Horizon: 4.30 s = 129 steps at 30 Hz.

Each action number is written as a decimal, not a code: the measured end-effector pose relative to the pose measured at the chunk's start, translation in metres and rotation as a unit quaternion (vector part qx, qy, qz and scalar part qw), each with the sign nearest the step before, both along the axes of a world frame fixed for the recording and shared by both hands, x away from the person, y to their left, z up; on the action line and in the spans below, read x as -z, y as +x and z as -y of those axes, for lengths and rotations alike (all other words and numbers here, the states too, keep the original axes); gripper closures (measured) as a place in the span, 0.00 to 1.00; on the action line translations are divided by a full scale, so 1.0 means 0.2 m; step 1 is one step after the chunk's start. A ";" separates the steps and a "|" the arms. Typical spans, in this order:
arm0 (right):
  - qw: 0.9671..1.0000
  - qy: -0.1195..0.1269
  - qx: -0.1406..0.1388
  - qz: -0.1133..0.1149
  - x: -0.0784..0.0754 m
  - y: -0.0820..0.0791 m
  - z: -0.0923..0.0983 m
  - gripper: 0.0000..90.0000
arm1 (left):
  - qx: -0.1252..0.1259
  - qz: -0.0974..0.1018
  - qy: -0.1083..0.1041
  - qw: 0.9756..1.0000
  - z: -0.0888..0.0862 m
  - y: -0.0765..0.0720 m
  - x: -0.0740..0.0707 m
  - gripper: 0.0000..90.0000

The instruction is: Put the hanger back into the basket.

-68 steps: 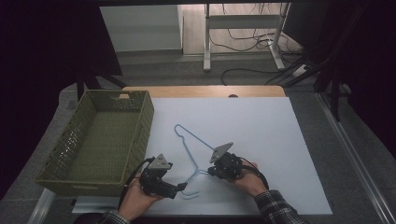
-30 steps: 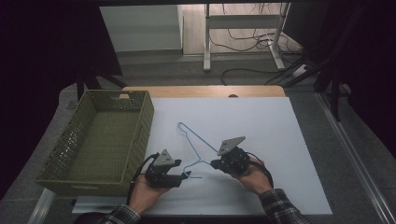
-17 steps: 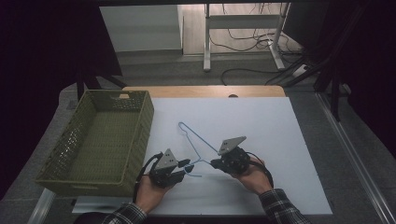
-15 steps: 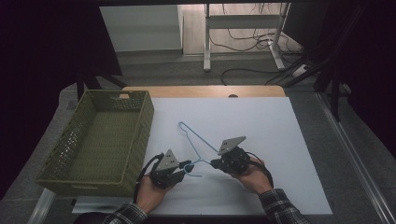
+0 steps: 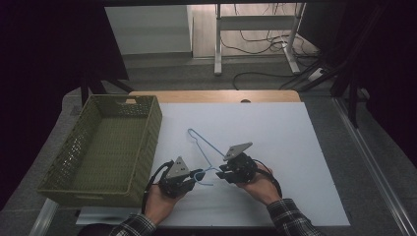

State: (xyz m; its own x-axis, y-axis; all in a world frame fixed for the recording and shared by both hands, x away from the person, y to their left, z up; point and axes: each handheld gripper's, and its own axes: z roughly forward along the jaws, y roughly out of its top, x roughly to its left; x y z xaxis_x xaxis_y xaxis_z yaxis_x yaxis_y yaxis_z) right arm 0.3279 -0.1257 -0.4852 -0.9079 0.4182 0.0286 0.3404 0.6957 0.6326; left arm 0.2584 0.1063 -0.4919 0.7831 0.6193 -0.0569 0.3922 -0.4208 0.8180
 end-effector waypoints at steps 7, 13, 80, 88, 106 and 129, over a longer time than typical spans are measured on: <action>1.000 -0.020 0.002 -0.004 -0.02 -0.01 -0.03 0.96 | -0.001 0.000 -0.012 1.000 0.00 0.00 -0.01 0.82; 1.000 0.014 0.012 -0.005 -0.11 0.01 0.03 0.97 | -0.010 0.003 -0.035 0.999 -0.05 0.00 -0.05 0.64; 0.996 0.060 0.024 0.057 -0.35 -0.17 0.16 0.97 | 0.042 -0.008 -0.017 0.999 0.05 0.16 -0.46 0.47; 0.996 0.089 -0.015 0.024 -0.42 -0.17 0.22 0.97 | 0.059 -0.020 0.036 0.997 -0.06 0.13 -0.48 0.29; 0.993 0.095 -0.063 -0.010 -0.44 -0.17 0.20 0.97 | 0.155 -0.038 0.105 0.982 0.03 0.20 -0.45 0.65; 0.996 0.063 -0.058 0.011 -0.42 -0.14 0.22 0.92 | 0.239 -0.103 0.121 0.958 0.13 0.26 -0.46 0.97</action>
State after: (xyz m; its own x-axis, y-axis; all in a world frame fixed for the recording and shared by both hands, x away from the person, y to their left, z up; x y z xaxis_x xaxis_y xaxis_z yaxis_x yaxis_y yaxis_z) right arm 0.2999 -0.1701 -0.4009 -0.9508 0.3053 0.0535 0.2477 0.6444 0.7234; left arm 0.3096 0.0808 -0.4002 0.9682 0.2066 -0.1408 0.2495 -0.7609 0.5990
